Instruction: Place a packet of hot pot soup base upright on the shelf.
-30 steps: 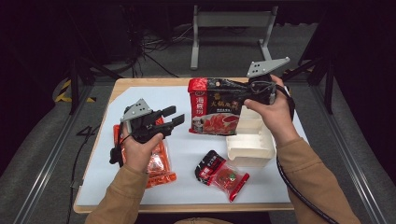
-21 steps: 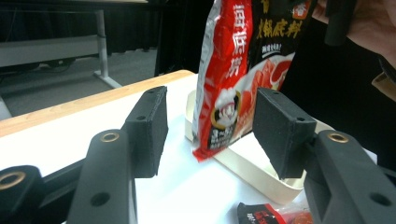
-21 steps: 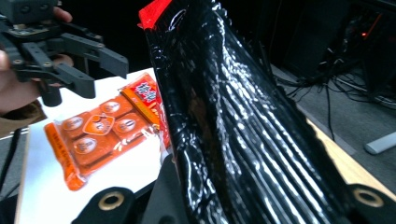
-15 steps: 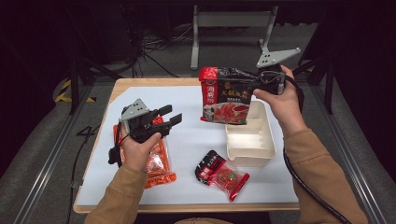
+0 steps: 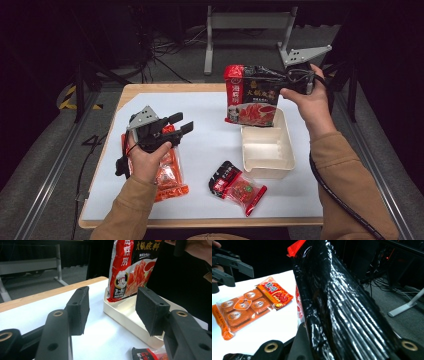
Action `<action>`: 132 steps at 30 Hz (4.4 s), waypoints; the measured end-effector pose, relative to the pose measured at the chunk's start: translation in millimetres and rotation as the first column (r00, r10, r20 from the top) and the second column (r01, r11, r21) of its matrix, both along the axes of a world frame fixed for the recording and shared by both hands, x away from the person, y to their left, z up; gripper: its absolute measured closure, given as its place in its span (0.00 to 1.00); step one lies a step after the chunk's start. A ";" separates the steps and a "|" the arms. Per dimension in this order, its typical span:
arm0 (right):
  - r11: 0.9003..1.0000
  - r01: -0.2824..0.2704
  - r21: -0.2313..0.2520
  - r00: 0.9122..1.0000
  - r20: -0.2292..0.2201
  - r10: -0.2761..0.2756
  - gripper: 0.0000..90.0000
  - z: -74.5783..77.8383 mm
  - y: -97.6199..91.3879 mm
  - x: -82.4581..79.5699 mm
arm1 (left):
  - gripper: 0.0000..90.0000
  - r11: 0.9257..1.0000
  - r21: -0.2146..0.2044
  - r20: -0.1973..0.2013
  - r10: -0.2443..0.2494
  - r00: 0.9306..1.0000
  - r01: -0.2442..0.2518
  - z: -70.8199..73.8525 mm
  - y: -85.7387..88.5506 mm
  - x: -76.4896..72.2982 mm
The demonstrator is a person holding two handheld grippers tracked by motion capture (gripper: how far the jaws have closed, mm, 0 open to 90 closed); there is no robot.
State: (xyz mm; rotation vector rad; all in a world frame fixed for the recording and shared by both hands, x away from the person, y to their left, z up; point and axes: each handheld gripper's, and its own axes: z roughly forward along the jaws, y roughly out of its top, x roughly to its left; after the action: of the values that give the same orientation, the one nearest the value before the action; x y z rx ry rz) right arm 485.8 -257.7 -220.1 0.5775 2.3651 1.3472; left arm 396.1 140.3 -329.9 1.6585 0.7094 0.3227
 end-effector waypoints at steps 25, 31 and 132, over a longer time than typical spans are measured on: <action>0.997 0.066 0.035 0.998 0.015 -0.067 0.90 -7.8 -34.8 21.2 | 0.54 1.000 0.001 -0.003 -0.009 1.000 0.009 -1.1 -0.2 0.5; 0.995 0.078 0.055 0.997 0.016 -0.079 0.90 -14.5 -41.4 24.8 | 0.53 1.000 0.005 -0.007 -0.005 1.000 0.005 -2.0 -0.6 1.4; 0.966 0.225 0.127 0.971 -0.107 -0.213 0.43 -90.8 -78.8 1.8 | 0.14 0.993 0.117 -0.062 0.008 0.998 0.000 -19.6 5.8 4.3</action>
State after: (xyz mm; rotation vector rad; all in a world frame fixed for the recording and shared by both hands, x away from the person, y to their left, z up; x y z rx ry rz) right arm 487.6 -336.5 -310.9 0.9319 2.2106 1.4176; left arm 400.4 146.1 -349.6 1.7852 0.7526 0.3217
